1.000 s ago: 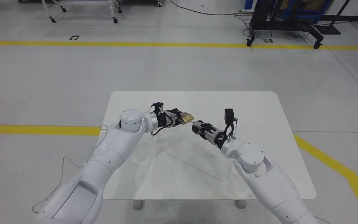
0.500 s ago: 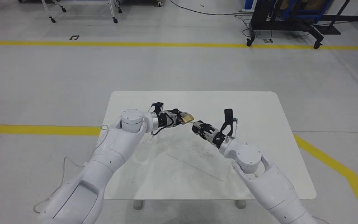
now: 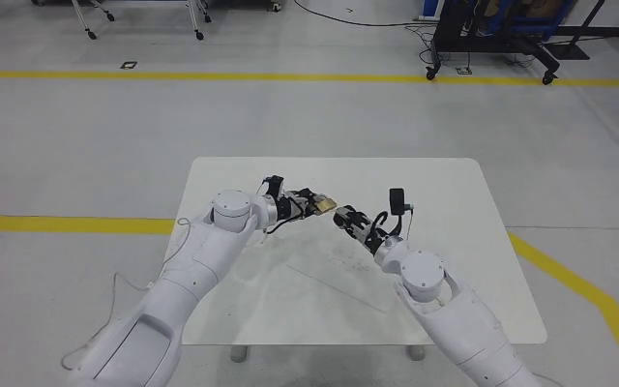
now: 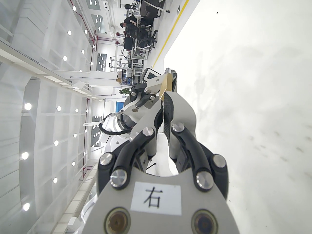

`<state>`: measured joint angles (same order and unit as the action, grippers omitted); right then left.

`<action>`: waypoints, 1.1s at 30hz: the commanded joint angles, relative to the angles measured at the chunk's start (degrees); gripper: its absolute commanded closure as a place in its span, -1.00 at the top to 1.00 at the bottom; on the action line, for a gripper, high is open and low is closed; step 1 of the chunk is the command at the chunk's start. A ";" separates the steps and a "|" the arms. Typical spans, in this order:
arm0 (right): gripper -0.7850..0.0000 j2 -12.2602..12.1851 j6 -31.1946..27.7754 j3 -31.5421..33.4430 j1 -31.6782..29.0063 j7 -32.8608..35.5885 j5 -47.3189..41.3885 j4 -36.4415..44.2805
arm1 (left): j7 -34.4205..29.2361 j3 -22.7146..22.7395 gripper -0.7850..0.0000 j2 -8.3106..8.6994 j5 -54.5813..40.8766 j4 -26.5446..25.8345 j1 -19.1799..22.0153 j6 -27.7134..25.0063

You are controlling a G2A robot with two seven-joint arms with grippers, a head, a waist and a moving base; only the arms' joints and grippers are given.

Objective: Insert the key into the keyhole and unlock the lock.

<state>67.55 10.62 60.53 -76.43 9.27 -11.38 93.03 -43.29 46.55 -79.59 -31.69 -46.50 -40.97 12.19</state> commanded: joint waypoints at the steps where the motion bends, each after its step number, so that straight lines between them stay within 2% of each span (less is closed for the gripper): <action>1: -1.00 0.16 0.40 -0.17 0.06 -0.56 0.26 -0.05 | 0.24 0.21 -1.00 -0.02 0.16 -0.15 -0.18 0.04; 9: -1.00 0.94 0.61 -0.91 -0.04 -4.76 1.84 -0.29 | 1.17 0.98 -1.00 -0.35 -0.45 -0.78 -0.89 0.67; 16: -1.00 1.45 -0.17 -1.27 -0.02 -4.91 2.54 -0.56 | 2.31 1.86 -1.00 -0.63 -1.02 -0.68 -1.21 0.63; 22: -1.00 1.02 -2.41 2.22 -0.61 2.54 -1.64 0.17 | 2.40 2.82 -1.00 -0.75 -1.50 -0.28 -1.14 0.42; 33: -1.00 1.01 -2.98 2.45 -0.80 3.19 -2.04 0.30 | 0.98 4.11 -1.00 -0.73 -3.10 -0.13 -1.31 -0.09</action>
<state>68.53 7.94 63.06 -77.17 12.24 -13.25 93.25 -42.31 50.66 -80.32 -34.79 -46.63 -42.28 12.10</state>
